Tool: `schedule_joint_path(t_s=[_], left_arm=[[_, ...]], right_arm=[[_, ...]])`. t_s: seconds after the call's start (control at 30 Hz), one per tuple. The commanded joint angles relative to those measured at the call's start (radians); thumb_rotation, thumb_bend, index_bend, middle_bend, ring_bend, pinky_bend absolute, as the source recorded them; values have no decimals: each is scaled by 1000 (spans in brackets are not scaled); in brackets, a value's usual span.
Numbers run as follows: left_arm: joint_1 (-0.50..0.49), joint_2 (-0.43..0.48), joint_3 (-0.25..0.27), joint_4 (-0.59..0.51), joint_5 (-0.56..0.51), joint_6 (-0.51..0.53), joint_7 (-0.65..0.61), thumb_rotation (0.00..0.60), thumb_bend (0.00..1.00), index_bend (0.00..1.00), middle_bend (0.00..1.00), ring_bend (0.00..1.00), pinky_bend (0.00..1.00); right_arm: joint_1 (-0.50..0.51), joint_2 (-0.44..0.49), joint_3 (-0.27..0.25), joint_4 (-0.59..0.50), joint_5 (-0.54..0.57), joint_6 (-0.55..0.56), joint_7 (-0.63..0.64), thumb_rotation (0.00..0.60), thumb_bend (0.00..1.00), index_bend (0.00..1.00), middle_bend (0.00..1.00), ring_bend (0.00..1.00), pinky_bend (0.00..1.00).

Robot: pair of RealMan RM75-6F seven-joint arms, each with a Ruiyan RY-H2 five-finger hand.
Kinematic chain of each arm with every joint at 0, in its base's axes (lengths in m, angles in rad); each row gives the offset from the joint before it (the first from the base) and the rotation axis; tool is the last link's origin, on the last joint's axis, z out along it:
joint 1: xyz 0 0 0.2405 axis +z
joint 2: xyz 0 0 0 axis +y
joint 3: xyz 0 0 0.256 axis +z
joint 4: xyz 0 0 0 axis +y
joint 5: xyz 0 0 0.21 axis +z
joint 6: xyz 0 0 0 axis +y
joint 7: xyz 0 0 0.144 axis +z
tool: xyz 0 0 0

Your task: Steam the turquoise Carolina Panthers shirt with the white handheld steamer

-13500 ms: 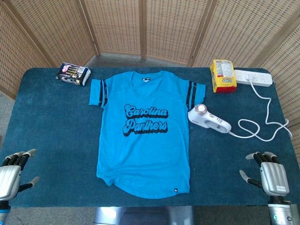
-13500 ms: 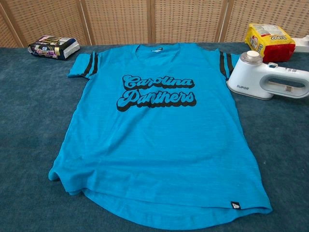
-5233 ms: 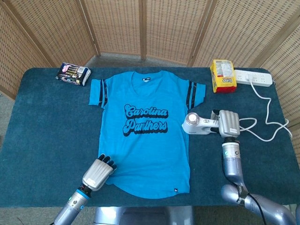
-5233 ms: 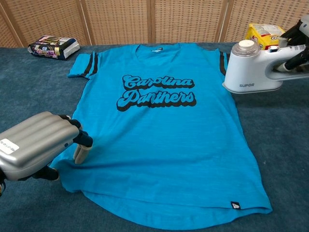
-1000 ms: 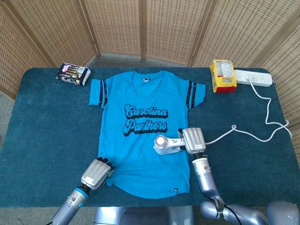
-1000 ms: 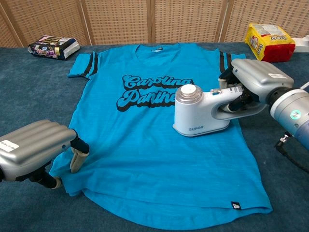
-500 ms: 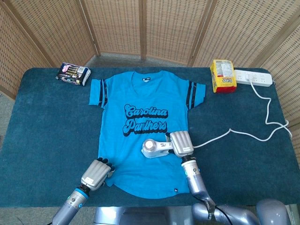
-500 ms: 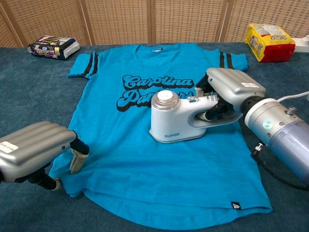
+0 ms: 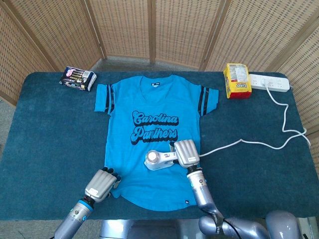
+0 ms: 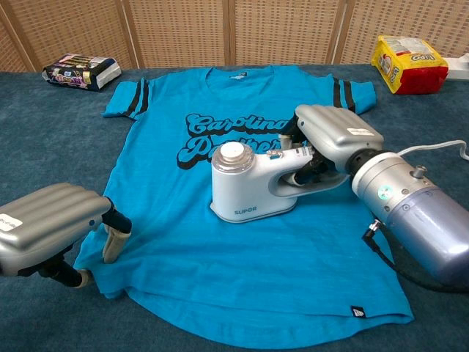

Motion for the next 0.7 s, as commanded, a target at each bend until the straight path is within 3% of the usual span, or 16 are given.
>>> schedule_joint_path(t_s=[0.03,0.5,0.7], left_arm=[[-1,-2,-1,0,0,-1,1,598,306,633,561,389,387],[0,-8,-2,0,-6,0,8,598,307,633,561,389,387],[1,-10,1,2,-8,-2,9,599,306,633,561,389,387]], right_arm=[[-2,7,7,10,0,3,8,600,310,719,741,770,692],[15,12,69,143,14,-8,87,600,308,719,741,769,688],[12,6,69,175,21,-15,112,600,309,719,741,769,687]])
